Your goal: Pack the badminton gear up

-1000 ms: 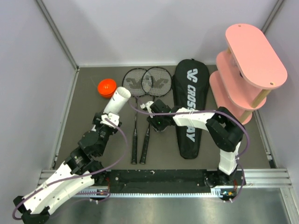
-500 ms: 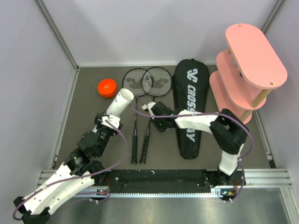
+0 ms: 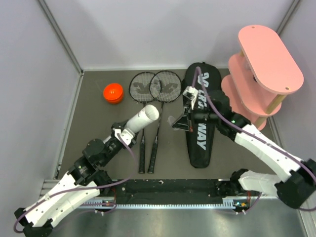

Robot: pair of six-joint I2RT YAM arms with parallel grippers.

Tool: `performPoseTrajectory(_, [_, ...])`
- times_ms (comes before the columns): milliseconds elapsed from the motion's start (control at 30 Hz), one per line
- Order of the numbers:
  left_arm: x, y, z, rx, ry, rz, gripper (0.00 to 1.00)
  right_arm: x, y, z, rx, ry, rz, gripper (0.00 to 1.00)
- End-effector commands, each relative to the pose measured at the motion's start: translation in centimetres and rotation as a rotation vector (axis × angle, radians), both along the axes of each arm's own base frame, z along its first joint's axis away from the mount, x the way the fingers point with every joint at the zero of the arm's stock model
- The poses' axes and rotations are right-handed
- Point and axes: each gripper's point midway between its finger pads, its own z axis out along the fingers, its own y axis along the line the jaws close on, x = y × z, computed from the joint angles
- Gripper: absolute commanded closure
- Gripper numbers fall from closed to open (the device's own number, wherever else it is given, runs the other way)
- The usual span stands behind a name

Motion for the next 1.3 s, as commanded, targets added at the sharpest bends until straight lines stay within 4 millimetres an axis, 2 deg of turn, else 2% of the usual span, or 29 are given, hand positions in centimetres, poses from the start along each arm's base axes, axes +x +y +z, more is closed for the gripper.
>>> performPoseTrajectory(0, [-1.8, -3.5, 0.9, -0.018, -0.016, -0.216, 1.00, -5.2, -0.5, 6.8, 0.169, -0.081, 0.191, 1.00])
performPoseTrajectory(133, [-2.7, -4.9, 0.1, 0.006, 0.010, -0.304, 1.00, -6.2, -1.4, 9.3, 0.177, -0.144, 0.188, 1.00])
performPoseTrajectory(300, [-3.4, -5.6, -0.3, 0.015, 0.016, -0.367, 1.00, -7.4, -0.4, 10.4, 0.165, -0.153, 0.242, 1.00])
performPoseTrajectory(567, [-3.5, -5.8, -0.7, 0.026, 0.024, -0.377, 1.00, -8.3, 1.7, 10.4, 0.143, -0.152, 0.291, 1.00])
performPoseTrajectory(1267, [-3.8, -6.1, -0.7, 0.030, 0.024, -0.398, 1.00, -8.7, 3.1, 10.6, 0.142, -0.108, 0.333, 1.00])
